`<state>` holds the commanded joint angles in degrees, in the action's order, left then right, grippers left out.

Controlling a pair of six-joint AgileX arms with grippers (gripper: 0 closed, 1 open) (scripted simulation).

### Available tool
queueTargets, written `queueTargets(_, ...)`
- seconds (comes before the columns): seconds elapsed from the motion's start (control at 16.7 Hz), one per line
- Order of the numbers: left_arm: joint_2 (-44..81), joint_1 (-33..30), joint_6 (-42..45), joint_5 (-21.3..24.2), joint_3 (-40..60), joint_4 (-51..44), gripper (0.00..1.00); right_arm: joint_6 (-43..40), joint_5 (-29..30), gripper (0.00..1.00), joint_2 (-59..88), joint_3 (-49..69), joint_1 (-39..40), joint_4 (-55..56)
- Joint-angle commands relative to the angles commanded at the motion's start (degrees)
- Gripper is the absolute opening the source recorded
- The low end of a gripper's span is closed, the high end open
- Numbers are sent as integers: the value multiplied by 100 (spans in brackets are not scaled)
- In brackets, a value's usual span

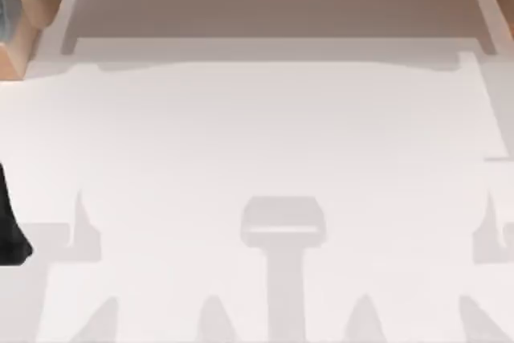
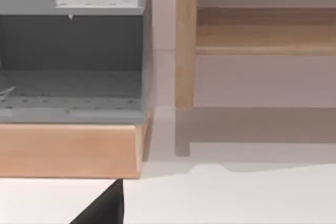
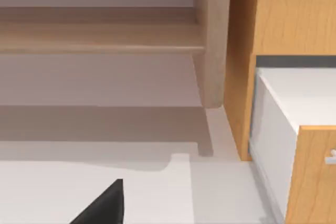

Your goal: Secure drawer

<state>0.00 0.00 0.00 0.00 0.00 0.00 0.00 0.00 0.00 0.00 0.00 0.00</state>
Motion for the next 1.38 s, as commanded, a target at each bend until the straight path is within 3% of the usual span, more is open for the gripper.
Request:
queueTargets(0.18, 0, 0, 0, 0, 0, 0, 100, 2, -48, 100, 73, 46, -44, 71)
queueTargets(0.42, 0, 0, 0, 0, 0, 0, 100, 18, -537, 100, 939, 458, -525, 767)
queueTargets(1.08, 0, 0, 0, 0, 0, 0, 100, 93, -2797, 100, 5990, 2192, -2852, 3852)
queueTargets(1.38, 0, 0, 0, 0, 0, 0, 100, 108, -3421, 100, 7370, 2692, -3489, 4724)
